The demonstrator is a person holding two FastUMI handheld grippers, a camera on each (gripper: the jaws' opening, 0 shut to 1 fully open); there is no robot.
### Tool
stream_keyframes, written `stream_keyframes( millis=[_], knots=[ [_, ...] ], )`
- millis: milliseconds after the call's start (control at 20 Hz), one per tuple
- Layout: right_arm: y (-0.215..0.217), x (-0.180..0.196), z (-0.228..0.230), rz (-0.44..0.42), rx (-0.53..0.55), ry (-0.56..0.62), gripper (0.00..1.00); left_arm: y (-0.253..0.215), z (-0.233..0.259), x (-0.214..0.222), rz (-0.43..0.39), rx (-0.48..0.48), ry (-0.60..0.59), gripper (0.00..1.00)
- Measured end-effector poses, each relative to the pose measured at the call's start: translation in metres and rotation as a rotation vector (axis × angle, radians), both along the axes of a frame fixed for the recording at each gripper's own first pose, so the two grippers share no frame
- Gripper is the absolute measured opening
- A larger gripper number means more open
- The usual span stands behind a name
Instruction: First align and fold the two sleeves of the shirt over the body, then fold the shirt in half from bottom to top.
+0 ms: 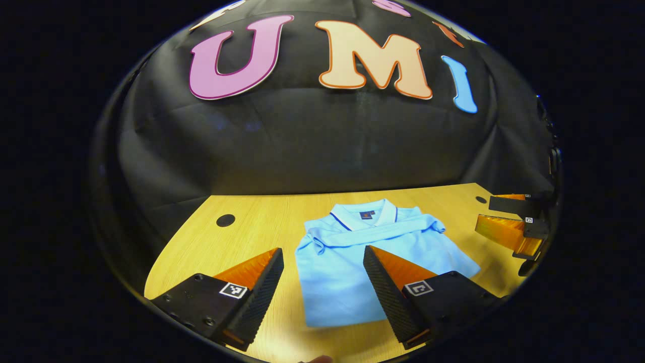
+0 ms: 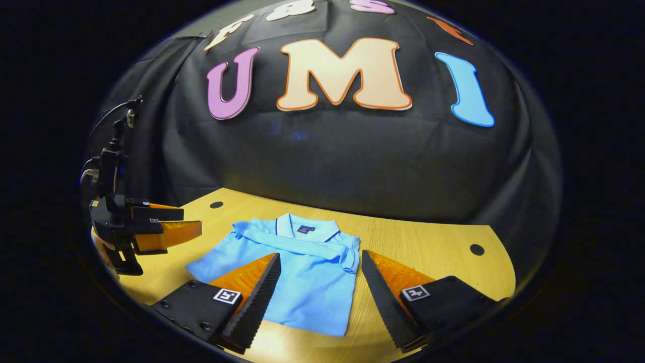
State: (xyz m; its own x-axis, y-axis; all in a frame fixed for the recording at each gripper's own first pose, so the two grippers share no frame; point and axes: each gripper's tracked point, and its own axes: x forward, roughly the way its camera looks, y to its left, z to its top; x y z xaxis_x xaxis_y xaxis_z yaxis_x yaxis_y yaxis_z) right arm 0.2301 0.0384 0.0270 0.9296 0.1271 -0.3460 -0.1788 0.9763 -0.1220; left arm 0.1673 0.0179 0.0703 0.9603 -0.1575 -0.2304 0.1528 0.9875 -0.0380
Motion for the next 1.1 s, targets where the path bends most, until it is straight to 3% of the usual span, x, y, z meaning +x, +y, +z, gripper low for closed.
stream_keyframes(
  millis=[200,550,750,1100],
  knots=[
    [-0.011,-0.061,0.026,-0.001,-0.010,-0.106,0.99,-0.005,-0.004,-0.052,-0.027,0.041,-0.042,0.96],
    [-0.031,-0.143,0.046,-0.052,0.021,-0.199,0.99,-0.028,-0.010,-0.107,-0.072,0.047,-0.068,0.96],
    [-0.044,-0.167,0.059,-0.081,-0.022,-0.251,0.99,-0.043,-0.024,-0.123,-0.076,0.020,-0.039,0.96],
    [-0.053,-0.180,0.049,-0.081,0.017,-0.247,1.00,-0.056,-0.037,-0.134,-0.048,0.003,-0.011,0.97]
  ],
)
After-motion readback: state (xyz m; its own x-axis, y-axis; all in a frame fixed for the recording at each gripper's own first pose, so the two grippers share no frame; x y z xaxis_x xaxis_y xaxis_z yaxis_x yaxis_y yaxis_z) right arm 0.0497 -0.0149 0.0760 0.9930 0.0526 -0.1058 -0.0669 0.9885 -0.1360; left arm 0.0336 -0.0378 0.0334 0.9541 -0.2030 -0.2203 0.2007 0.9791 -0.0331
